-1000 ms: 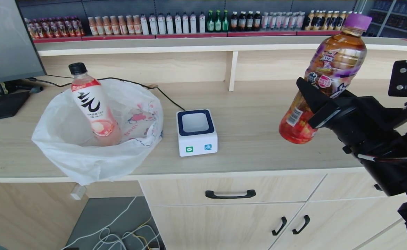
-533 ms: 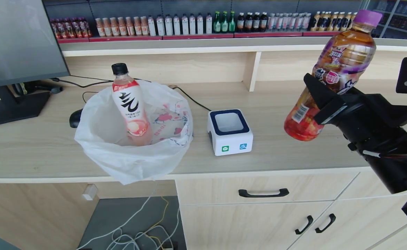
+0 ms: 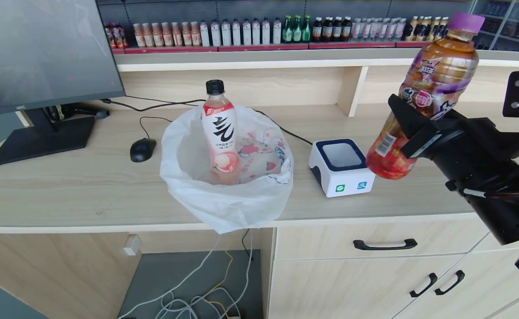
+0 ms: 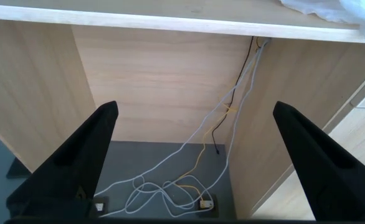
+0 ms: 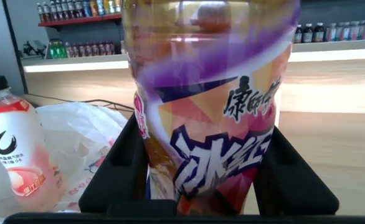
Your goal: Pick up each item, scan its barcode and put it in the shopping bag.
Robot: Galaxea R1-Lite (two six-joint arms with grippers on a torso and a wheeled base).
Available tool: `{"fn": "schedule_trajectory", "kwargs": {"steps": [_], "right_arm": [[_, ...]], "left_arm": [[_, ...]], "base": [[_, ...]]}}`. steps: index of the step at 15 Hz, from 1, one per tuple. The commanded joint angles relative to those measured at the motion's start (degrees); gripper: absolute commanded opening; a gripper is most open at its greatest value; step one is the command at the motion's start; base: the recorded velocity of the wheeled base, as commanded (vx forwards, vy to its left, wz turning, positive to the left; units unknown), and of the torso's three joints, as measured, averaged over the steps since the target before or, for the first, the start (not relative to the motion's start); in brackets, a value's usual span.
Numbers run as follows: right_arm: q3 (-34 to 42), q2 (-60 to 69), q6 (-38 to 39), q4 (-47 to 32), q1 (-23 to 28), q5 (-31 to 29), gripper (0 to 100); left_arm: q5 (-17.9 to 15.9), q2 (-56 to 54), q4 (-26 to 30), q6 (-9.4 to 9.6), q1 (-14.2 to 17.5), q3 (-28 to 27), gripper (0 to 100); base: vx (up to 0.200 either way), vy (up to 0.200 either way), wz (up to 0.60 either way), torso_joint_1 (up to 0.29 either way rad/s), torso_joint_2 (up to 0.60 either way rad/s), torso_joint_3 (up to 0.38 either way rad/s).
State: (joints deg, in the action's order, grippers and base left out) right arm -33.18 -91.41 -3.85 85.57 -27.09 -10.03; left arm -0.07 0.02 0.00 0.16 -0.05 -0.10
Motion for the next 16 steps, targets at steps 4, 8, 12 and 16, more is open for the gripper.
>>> {"fn": "schedule_trajectory", "kwargs": {"steps": [4, 8, 12, 16], "right_arm": [[-8.6, -2.7, -5.6, -4.0, -0.1, 6.5, 0], [-14.5, -8.4, -14.8, -3.2, 2.6, 18.8, 0], [-18.8, -12.8, -19.0, -0.7, 4.1, 26.6, 0], [-25.0, -15.3, -24.3, -1.9, 11.8, 44.3, 0]], "left_arm": [[0.0, 0.0, 0.0, 0.02, 0.0, 0.0, 100], [0.0, 0.0, 0.0, 0.02, 0.0, 0.0, 100], [0.0, 0.0, 0.0, 0.02, 0.0, 0.0, 100], [0.0, 0.0, 0.0, 0.02, 0.0, 0.0, 100]], "base": [[0.000, 0.000, 0.00, 0.000, 0.00, 0.000], [0.000, 0.000, 0.00, 0.000, 0.00, 0.000], [0.000, 0.000, 0.00, 0.000, 0.00, 0.000], [0.000, 0.000, 0.00, 0.000, 0.00, 0.000]]}}
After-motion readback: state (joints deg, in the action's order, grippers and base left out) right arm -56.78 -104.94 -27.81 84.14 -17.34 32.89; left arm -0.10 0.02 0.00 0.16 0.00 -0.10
